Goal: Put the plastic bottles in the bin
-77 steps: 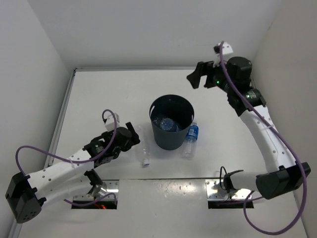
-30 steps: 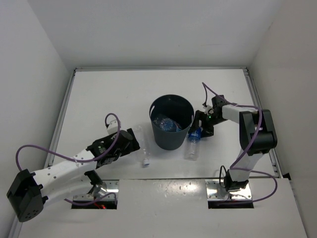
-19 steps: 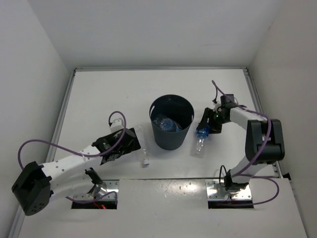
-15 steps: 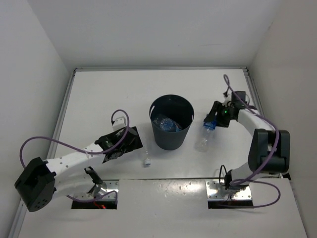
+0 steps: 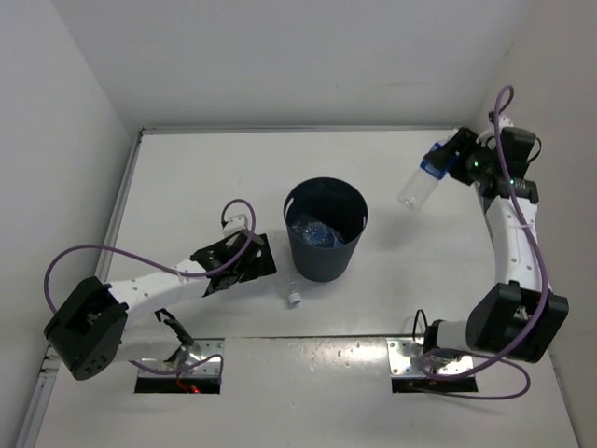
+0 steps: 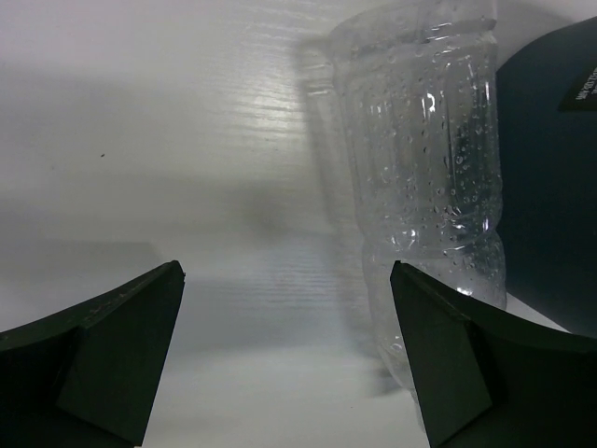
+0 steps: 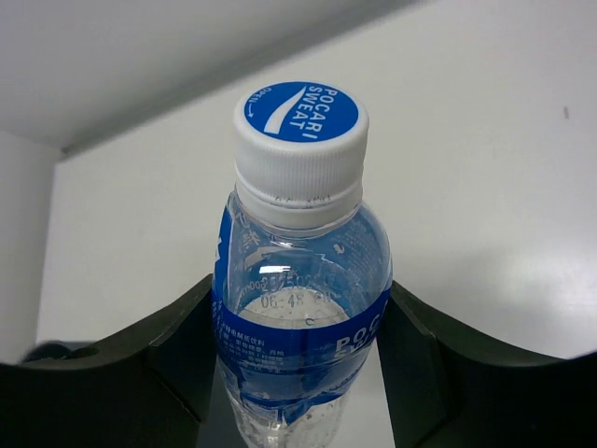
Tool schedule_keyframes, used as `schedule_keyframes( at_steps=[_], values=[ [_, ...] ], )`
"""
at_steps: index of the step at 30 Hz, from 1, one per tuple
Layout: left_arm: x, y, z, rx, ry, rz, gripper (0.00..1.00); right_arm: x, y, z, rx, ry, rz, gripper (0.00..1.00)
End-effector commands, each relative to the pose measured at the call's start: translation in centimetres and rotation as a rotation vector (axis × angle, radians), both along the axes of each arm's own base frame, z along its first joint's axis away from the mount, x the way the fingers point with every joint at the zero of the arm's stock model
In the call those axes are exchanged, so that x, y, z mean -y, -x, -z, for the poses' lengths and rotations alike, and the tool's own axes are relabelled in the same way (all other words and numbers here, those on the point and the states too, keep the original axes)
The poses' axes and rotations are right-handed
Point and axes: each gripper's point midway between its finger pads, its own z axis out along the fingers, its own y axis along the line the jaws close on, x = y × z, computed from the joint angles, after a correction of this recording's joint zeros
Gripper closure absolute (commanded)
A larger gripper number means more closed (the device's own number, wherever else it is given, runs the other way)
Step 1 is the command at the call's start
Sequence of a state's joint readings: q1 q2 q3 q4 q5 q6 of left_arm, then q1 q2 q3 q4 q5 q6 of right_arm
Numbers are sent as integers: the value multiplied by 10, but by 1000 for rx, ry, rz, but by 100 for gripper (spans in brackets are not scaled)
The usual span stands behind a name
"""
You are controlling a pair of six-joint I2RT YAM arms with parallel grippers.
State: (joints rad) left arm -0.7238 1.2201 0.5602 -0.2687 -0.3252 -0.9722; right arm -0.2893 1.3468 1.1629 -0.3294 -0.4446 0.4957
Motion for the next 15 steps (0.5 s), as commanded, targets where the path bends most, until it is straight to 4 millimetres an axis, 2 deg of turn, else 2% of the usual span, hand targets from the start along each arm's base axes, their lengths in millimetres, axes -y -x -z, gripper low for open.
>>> schedule_keyframes(
  at_steps=[1,2,3,5,6,7,8,9,10,11,12,13,14,15],
  values=[
    [13,-12,-16,42,49,27,0,-16,-19,-104,266,43,-5,100],
    [13,-12,-16,42,49,27,0,-20,-20,-122,304,57,-4,100],
    [13,-13,-20,51,57,27,0,-31,-20,-158,380,71,-24,100],
    [12,-11,-18,50,56,27,0,-46,-20,-194,470,80,-58,100],
    [9,-8,-14,41,48,27,0,-56,-18,-219,528,95,-93,100],
    [10,-8,-17,47,61,20,0,-82,-16,-226,551,97,-175,100],
    [8,-6,-12,38,53,20,0,-98,-10,-240,590,102,-225,99],
    [8,-6,-15,44,67,12,0,-132,0,-240,603,89,-336,97],
    [7,-4,-12,37,61,12,0,-147,5,-235,610,123,-389,95],
    [6,-5,-12,40,64,-3,0,-163,10,-224,603,140,-440,94],
    [5,-4,-13,39,70,-10,0,-189,24,-201,577,173,-534,92],
    [5,-4,-13,39,70,-10,0,-197,31,-203,591,187,-555,91],
    [4,-6,-14,43,72,-28,0,-205,35,-177,544,190,-588,91],
    [3,-4,-13,36,66,-28,0,-208,38,-165,525,199,-601,90]
  ],
)
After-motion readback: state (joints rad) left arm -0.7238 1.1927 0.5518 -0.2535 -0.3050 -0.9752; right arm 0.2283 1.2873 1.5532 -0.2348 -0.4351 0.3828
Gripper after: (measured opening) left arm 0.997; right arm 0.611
